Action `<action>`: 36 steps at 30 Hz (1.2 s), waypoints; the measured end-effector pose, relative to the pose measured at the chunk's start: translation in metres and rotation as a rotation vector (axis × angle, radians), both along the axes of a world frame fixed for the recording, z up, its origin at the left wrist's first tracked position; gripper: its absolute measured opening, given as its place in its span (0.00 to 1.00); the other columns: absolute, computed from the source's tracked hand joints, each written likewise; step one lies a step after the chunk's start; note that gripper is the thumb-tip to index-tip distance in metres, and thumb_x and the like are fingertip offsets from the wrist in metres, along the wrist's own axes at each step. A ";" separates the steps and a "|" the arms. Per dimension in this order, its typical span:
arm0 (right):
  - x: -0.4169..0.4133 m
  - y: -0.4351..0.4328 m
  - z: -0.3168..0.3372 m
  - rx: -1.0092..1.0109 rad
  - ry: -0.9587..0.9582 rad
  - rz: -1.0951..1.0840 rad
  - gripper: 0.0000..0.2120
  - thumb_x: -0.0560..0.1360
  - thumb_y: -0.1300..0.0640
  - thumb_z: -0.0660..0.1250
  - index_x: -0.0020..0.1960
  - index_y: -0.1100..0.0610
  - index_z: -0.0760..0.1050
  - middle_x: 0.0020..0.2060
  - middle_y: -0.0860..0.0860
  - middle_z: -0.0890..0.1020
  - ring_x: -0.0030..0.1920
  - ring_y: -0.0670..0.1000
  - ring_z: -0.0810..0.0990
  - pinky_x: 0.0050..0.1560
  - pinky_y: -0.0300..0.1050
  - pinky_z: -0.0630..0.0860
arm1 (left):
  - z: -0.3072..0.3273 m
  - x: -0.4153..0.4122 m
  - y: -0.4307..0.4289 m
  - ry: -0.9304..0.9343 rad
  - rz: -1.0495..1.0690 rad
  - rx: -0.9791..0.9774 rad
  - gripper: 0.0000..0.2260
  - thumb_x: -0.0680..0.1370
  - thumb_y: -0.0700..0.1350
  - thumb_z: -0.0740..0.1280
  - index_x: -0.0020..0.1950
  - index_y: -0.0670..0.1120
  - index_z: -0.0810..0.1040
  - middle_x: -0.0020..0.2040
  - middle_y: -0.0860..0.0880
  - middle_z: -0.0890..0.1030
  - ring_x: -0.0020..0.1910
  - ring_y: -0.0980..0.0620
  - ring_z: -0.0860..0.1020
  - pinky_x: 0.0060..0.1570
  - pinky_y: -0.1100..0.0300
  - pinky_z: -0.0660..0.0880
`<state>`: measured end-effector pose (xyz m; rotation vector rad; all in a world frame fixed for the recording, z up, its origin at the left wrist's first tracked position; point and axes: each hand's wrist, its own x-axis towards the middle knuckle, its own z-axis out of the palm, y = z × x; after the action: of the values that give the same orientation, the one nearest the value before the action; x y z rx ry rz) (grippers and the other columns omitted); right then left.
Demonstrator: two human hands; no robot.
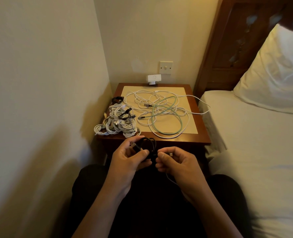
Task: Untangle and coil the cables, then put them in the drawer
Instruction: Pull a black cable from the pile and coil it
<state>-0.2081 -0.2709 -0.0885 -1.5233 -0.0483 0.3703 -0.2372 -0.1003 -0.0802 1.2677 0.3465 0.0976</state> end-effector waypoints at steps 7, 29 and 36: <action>0.000 0.000 0.006 -0.060 0.005 0.064 0.05 0.79 0.57 0.71 0.53 0.54 0.84 0.43 0.53 0.87 0.42 0.49 0.86 0.44 0.40 0.81 | 0.002 0.003 0.014 -0.024 -0.083 0.252 0.11 0.76 0.47 0.75 0.57 0.55 0.80 0.44 0.41 0.82 0.40 0.50 0.82 0.47 0.54 0.79; -0.001 0.010 0.015 -0.285 -0.254 0.041 0.05 0.75 0.54 0.77 0.48 0.46 0.83 0.45 0.45 0.87 0.47 0.45 0.86 0.50 0.48 0.84 | 0.006 -0.006 -0.013 -0.063 0.085 0.329 0.09 0.80 0.53 0.69 0.47 0.48 0.84 0.36 0.47 0.84 0.35 0.53 0.82 0.38 0.59 0.79; -0.008 0.015 0.015 -0.468 -0.507 -0.142 0.08 0.75 0.56 0.77 0.46 0.46 0.79 0.39 0.43 0.83 0.42 0.41 0.81 0.39 0.31 0.76 | 0.014 -0.015 -0.015 -0.179 0.095 0.740 0.07 0.79 0.44 0.72 0.54 0.55 0.86 0.49 0.60 0.83 0.52 0.66 0.80 0.49 0.73 0.74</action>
<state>-0.2162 -0.2563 -0.0737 -2.0416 -0.2653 -0.1402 -0.2519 -0.1148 -0.0666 1.9555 0.2171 0.4491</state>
